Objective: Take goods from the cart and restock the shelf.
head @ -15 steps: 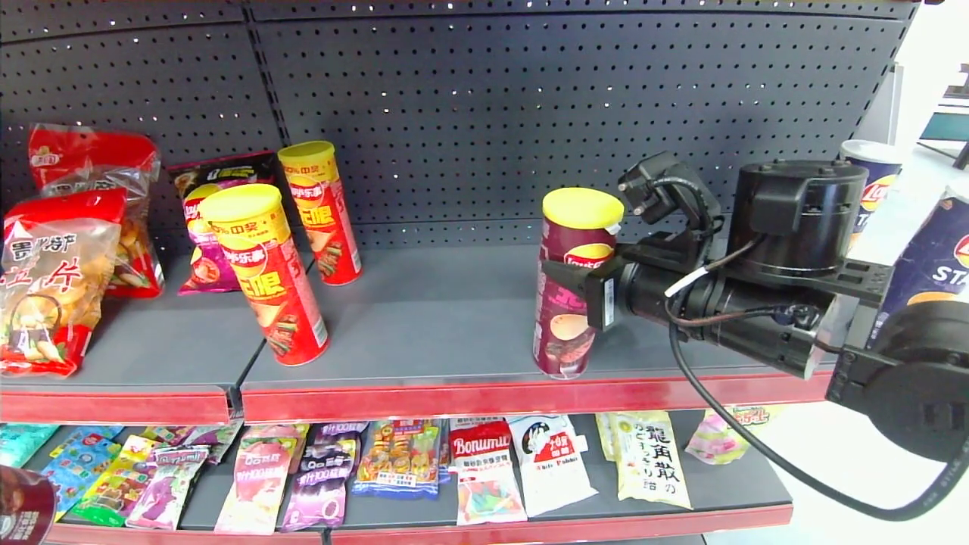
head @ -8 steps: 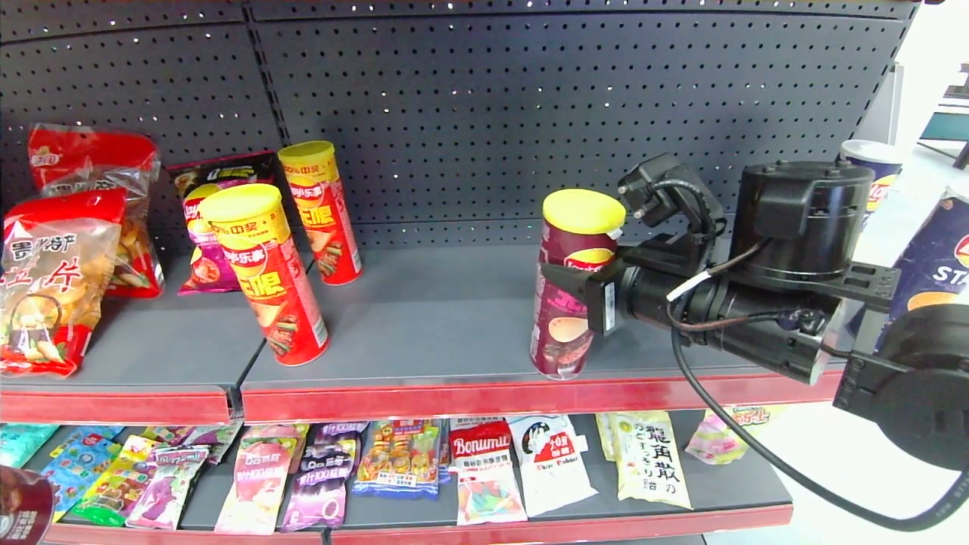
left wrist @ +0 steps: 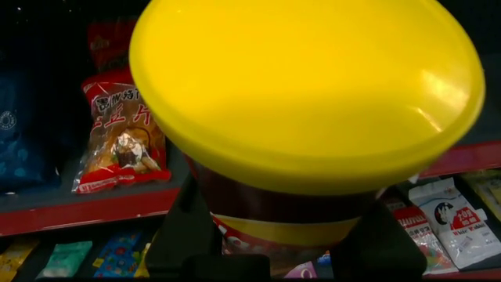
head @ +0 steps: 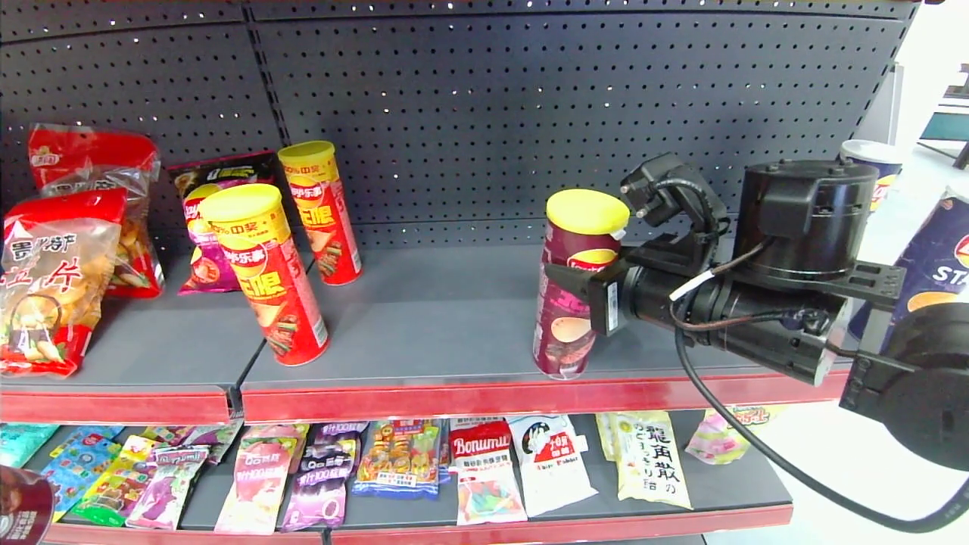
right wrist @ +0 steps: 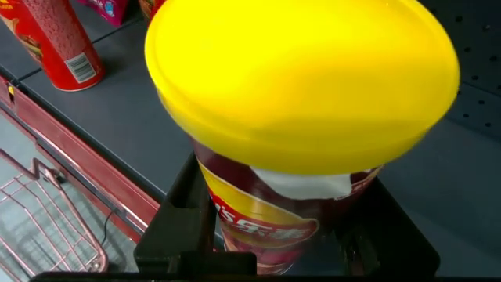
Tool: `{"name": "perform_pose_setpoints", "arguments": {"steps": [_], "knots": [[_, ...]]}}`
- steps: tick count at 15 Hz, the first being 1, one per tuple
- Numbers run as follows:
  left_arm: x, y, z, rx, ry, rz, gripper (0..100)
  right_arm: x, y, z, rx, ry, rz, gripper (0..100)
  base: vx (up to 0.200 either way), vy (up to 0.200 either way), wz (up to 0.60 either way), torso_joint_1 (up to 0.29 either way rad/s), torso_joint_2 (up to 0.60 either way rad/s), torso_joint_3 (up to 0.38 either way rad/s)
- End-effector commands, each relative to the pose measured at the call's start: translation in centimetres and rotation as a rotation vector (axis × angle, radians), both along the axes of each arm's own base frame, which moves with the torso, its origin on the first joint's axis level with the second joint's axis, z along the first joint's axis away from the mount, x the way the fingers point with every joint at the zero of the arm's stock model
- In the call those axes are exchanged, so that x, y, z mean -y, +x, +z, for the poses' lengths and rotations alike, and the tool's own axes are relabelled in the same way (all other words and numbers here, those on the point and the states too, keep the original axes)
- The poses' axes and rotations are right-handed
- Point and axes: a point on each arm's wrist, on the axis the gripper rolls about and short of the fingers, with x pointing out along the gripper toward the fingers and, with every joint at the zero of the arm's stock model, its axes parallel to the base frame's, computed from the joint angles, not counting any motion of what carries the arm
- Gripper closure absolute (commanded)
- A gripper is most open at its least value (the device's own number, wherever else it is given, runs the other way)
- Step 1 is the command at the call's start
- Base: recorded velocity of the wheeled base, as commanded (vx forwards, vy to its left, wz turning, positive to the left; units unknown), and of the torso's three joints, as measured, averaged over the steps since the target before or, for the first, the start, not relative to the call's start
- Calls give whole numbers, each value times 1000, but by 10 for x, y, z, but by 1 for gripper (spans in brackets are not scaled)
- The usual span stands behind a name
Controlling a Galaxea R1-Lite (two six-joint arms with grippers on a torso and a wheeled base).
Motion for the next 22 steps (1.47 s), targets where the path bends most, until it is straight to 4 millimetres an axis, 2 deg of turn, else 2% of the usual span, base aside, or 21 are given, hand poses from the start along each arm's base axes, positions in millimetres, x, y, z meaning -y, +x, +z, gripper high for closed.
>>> {"name": "perform_pose_setpoints", "arguments": {"steps": [1,3,4,8,12,16,20,22], "knots": [[0,0,0,0,0,1,100,0,0,-1,-2,-3,-1,100,0,0,0,0,0,0],[0,0,-1,-2,0,0,100,0,0,-4,-10,-10,-4,100,0,0,0,0,0,0],[0,0,0,-2,0,0,100,0,0,-3,-9,-7,-2,0,0,0,0,0,0,0],[0,1,-1,-8,1,0,100,0,-1,-2,-7,-2,-2,0,0,0,0,0,0,0],[0,2,0,-14,2,-5,100,15,-19,-1,-9,-6,-17,0,0,0,0,0,0,0],[1,3,-1,-27,6,-25,100,57,-75,-8,-6,-15,-19,0,0,0,0,0,0,0],[1,5,-1,-42,5,-27,100,147,-157,-20,92,-18,-246,0,0,0,0,0,0,0],[2,5,0,-41,7,-37,100,184,-217,-34,78,-49,-282,0,0,0,0,0,0,0]]}}
